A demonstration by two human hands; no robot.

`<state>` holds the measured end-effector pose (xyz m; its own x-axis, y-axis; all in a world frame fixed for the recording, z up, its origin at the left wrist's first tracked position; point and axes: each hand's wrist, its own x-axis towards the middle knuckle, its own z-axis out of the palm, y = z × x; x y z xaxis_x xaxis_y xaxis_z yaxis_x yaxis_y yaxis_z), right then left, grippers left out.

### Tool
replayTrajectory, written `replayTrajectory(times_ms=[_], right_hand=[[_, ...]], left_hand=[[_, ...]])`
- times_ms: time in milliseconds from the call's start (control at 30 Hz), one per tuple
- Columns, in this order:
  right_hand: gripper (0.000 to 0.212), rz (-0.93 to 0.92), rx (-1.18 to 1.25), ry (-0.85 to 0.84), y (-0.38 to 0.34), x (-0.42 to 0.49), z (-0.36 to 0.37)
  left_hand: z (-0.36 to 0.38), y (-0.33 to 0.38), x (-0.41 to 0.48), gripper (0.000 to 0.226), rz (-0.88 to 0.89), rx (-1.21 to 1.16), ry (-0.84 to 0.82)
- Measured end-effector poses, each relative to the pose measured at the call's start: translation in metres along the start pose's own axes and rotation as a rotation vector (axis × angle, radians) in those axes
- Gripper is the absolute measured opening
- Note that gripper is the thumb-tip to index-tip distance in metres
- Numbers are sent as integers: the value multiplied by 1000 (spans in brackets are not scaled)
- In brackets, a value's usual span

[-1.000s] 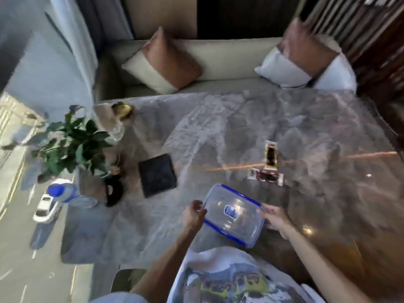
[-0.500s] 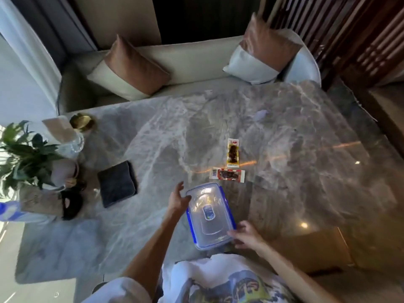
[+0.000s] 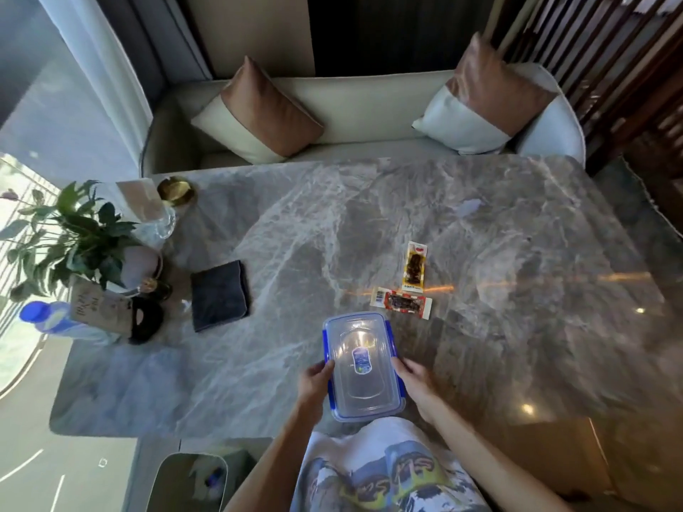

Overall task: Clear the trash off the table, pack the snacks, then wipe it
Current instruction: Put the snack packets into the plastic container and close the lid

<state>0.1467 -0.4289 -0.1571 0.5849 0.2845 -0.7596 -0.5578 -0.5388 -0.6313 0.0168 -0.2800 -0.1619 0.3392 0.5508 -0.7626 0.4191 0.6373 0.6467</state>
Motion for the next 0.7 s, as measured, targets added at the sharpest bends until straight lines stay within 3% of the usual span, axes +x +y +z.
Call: replayTrajectory(times_ms=[133, 367, 533, 700], right_hand=[[29, -41, 29, 87, 7, 5, 9], [36, -121, -61, 279, 16, 11, 31], [37, -75, -56, 317, 27, 23, 30], [37, 3, -96, 195, 24, 33, 25]], left_hand=[[8, -11, 4, 20, 38, -52, 141], [27, -18, 6, 28, 164, 213, 384], [14, -27, 19, 25, 126, 344, 393], [9, -33, 21, 24, 197, 307, 343]])
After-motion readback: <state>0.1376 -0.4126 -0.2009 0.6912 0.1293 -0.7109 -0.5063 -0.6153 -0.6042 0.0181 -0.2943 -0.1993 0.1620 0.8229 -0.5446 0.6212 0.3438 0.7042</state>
